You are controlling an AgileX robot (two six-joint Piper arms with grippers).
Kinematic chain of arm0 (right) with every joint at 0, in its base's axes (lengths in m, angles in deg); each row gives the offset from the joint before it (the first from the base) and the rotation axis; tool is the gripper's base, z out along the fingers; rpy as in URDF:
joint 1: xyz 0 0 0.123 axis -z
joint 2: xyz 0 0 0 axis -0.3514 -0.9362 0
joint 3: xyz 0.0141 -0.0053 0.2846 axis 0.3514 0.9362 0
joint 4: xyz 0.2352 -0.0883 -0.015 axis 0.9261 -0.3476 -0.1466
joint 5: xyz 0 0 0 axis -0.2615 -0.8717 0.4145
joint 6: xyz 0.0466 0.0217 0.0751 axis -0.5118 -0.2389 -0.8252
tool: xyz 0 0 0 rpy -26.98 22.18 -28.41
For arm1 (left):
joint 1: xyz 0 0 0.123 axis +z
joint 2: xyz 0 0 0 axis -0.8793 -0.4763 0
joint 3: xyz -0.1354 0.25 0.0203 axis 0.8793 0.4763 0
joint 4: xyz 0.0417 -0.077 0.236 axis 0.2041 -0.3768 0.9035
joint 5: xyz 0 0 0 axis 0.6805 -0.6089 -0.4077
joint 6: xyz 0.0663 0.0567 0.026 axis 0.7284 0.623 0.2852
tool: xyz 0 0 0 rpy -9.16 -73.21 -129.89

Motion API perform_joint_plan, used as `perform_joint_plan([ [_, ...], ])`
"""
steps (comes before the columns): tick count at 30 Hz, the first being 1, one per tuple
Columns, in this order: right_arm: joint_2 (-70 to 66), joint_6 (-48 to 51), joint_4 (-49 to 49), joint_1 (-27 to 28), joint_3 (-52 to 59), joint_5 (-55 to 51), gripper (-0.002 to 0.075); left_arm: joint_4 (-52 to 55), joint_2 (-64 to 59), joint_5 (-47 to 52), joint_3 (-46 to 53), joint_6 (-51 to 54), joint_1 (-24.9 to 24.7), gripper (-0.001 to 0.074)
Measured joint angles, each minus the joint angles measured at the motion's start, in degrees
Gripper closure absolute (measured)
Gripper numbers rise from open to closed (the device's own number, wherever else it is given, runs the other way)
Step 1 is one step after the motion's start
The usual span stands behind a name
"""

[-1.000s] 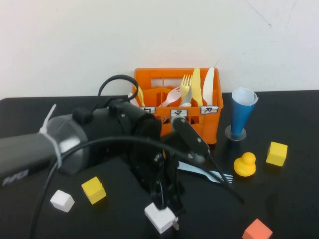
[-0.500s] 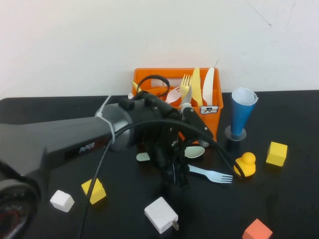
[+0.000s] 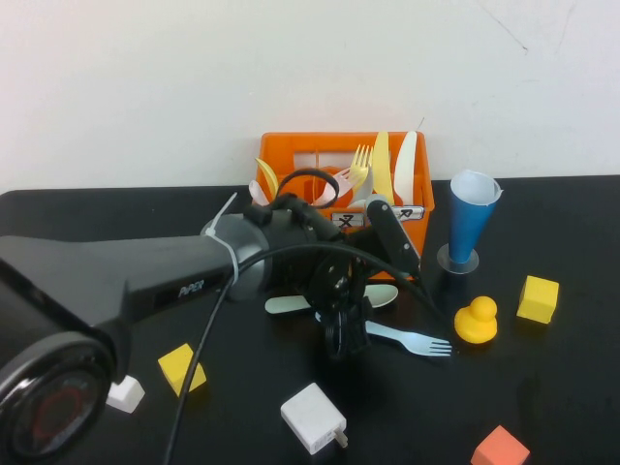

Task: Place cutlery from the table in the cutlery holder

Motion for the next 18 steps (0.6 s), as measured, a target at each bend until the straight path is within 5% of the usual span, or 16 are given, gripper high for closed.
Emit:
perform_joint_plan([
  [14,0.0,0.0,0.0,0.0,0.0,0.0,0.073,3.6,-3.5,-5.8,-0.6,-5.8,0.5,0.0372],
  [18,0.0,0.0,0.0,0.0,0.0,0.0,0.073,3.2,-3.7,-3.6,-0.9,-7.6,0.5,0.048],
])
